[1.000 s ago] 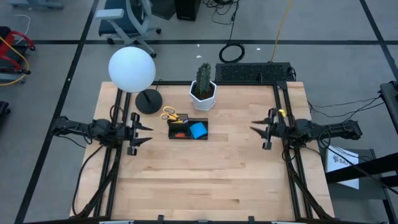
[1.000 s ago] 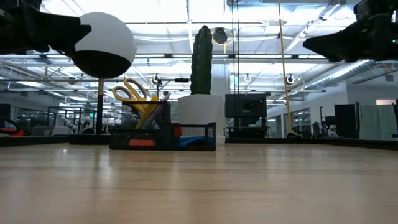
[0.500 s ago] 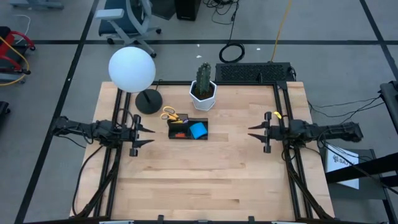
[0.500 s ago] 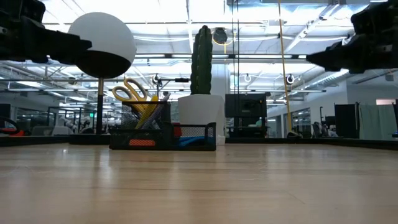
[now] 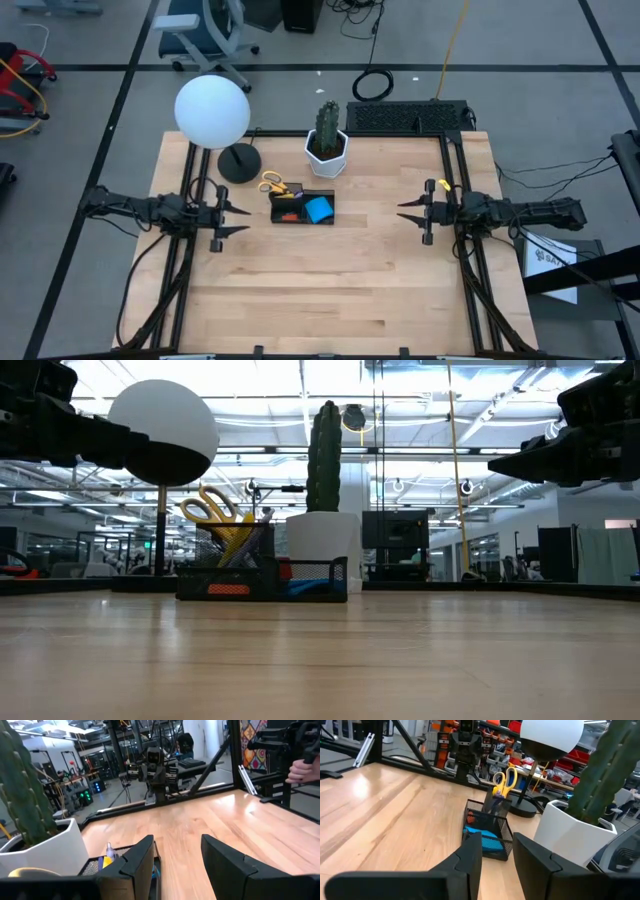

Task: Pick and place office supplies into organizer
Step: Return to Home Position

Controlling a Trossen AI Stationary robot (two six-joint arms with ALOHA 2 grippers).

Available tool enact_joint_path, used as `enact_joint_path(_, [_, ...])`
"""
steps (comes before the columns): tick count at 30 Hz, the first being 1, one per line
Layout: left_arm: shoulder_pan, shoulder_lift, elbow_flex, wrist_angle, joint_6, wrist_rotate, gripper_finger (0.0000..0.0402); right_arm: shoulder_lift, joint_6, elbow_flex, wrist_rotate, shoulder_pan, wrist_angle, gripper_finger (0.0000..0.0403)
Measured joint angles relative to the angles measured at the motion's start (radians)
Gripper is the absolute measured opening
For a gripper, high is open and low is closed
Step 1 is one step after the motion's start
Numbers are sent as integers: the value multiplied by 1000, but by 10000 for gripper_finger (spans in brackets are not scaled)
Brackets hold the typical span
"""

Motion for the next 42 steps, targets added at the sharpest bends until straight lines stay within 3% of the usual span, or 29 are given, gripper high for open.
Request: enact_joint_path(42, [0,14,-3,26,-14,7,170,1,-2,0,0,0,9,100])
